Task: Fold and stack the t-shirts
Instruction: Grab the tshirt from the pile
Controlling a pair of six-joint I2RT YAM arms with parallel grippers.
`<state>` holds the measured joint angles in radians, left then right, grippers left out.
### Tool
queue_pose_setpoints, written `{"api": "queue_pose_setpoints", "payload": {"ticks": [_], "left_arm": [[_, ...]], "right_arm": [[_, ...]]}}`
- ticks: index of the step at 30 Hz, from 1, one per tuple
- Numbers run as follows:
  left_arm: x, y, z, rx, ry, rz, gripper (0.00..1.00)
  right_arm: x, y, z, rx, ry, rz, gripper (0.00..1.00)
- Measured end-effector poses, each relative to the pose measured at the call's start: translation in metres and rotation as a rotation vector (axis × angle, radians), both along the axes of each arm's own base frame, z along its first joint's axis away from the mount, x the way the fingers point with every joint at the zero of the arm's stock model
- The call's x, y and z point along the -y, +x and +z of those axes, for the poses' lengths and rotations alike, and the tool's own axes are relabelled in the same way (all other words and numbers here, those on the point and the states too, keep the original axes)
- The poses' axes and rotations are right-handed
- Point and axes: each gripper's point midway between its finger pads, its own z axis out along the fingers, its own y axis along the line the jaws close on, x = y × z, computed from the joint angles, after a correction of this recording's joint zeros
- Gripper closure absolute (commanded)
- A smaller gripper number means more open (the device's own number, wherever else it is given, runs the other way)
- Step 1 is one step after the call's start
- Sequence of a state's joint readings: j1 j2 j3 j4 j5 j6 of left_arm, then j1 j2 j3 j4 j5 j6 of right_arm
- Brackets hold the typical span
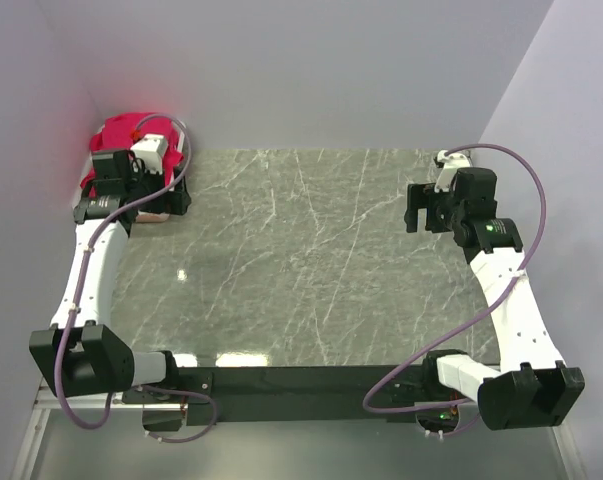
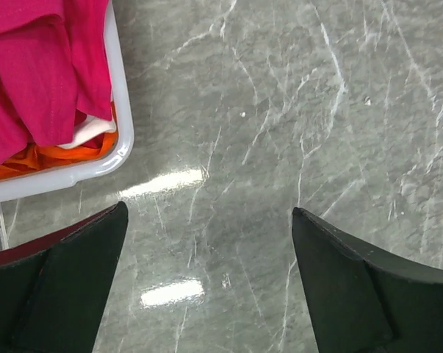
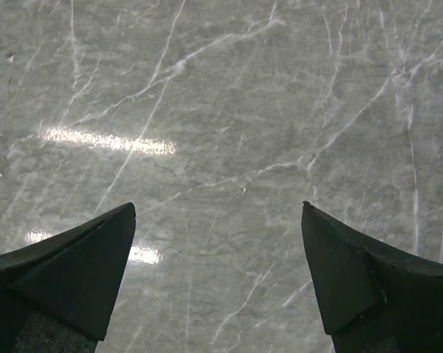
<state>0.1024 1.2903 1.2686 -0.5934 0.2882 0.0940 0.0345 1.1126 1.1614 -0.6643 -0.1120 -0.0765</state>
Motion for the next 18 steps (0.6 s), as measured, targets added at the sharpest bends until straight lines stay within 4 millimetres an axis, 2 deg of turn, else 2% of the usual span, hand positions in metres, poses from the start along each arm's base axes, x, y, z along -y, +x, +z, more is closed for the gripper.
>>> {"api": "queue_pose_setpoints", "payload": {"ticks": [4, 11, 16, 17, 18], "left_arm": [[-0.002, 0.007, -0.005, -0.028, 0.018, -0.012, 0.01], [-0.021, 0.057, 0.003, -0.035, 0.081, 0.028, 0.01], [-0.04, 0.106, -0.004, -0.053, 0.138, 0.079, 0.17], [-0.043, 0.113, -0.007, -0.059, 0.148, 0.085, 0.21], [-0.047, 0.122, -0.01, -0.063, 0.159, 0.095, 0.31]], "right_arm": [[0.0, 0.002, -0.003, -0.013, -0.002, 0.002, 0.0], [0.0, 0.009, -0.016, -0.063, -0.005, 0.004, 0.0], [-0.001, 0.012, -0.017, -0.076, -0.006, 0.007, 0.0], [-0.001, 0.013, -0.016, -0.076, -0.005, 0.008, 0.0], [-0.001, 0.014, -0.016, -0.077, -0.005, 0.009, 0.0]]}}
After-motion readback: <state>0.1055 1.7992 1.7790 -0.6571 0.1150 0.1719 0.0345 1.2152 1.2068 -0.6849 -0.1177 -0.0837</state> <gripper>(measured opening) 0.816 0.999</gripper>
